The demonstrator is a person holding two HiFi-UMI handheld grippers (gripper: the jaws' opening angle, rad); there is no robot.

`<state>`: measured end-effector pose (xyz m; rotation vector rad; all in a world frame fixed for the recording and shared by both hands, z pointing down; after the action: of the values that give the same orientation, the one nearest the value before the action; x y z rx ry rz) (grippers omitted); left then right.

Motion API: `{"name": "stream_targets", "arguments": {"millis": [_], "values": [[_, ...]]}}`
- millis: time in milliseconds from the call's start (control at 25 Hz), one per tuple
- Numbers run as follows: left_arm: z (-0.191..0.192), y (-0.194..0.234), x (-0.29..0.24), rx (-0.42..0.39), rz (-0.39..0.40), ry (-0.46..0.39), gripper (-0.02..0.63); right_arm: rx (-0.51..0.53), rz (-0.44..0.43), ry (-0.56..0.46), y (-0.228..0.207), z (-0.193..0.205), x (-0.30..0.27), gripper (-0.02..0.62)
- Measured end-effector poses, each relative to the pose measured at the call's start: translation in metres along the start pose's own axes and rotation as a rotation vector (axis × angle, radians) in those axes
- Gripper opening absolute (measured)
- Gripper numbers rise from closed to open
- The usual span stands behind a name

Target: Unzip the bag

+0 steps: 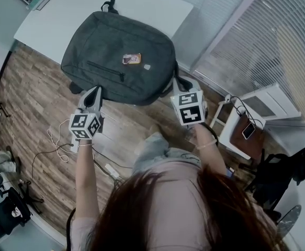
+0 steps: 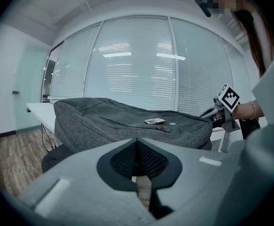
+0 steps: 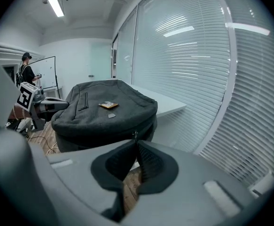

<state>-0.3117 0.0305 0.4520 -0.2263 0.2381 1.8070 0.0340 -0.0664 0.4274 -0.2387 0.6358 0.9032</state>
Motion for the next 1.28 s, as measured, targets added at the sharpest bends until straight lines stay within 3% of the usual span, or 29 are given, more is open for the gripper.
{"name": "stream_targets", "arguments": {"millis": [1280], "values": [[-0.003,0.005,-0.002,-0.024,0.044,0.025,0.008,0.04,0.005,0.001,-0.036,-0.023,-0.036,0.012]]}}
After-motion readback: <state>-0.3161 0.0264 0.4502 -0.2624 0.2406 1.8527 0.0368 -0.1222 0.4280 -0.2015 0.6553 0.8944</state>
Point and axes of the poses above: the fingertips, and each gripper's own axes: x backward along the fingers, y to its left, z out of its underside, the point moved 10 cm from there along x, backward along the fingers, and after that the axes turned 1 degree about -x, right-handed, at the moved point
